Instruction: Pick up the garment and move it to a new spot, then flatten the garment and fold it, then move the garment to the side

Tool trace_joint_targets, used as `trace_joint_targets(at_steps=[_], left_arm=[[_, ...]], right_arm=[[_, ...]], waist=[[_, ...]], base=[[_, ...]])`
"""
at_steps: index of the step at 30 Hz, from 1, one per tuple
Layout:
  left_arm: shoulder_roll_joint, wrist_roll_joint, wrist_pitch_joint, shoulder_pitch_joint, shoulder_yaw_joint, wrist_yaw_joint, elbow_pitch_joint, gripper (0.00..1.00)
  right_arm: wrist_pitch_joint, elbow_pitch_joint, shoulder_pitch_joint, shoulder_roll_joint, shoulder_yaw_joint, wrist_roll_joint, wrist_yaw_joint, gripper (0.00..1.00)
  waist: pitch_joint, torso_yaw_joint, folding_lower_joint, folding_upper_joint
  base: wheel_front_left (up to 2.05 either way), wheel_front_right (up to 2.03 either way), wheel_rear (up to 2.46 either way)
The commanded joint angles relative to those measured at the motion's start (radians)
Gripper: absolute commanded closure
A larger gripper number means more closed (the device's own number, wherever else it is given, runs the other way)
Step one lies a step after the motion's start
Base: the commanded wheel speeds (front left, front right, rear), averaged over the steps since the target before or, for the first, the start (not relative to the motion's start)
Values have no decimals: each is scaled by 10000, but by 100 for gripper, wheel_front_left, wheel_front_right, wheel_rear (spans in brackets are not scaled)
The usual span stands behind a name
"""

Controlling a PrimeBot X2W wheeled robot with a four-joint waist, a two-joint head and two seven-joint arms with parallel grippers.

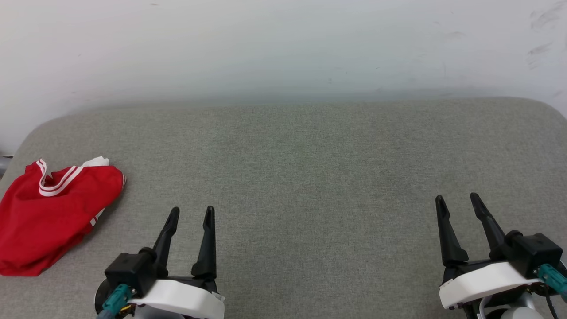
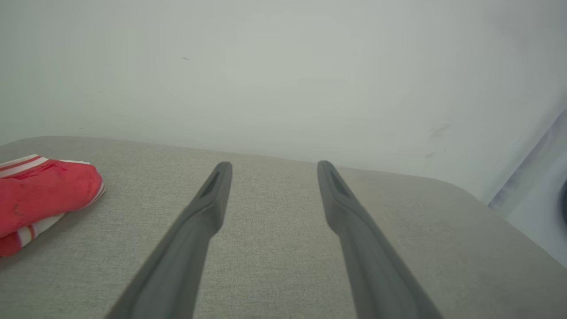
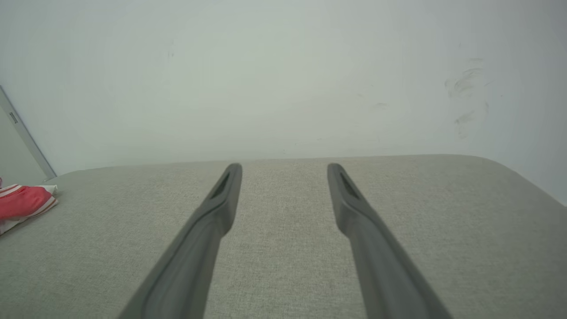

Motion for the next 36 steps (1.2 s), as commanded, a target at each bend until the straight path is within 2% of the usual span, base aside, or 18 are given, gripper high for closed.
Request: trace_joint_targets(at_steps=[1,10,15,22,29,36], left_arm=[[137,223,-99,17,-157,134,-6,0],[454,988,-312,-74,-740,703,21,0],[301,1011,-427,19,-706,915,-70,0],[-178,1114,-558,263,93,369,-149,0],[-464,1884,-704,531,572,-307,172,0],[-587,2534,-836,593,673,-486,260,0]], right_arm=[[-95,-108,-8,3,28,-298,-2,0],[-298,-253,-29,4,152,-1231,-2,0],[-405,-394,-32,5,262,-1416,-3,0],[-571,-311,113,7,214,-1113,-4,0],[-694,-16,215,8,231,-668,-4,0],[-822,32,229,9,288,-900,-4,0]], waist=[[2,-13,0,0],[30,-72,0,0],[49,-95,0,0],[61,-109,0,0],[66,-137,0,0],[87,-158,0,0]], base=[[0,0,0],[0,0,0],[0,0,0],[0,0,0],[0,0,0],[0,0,0]])
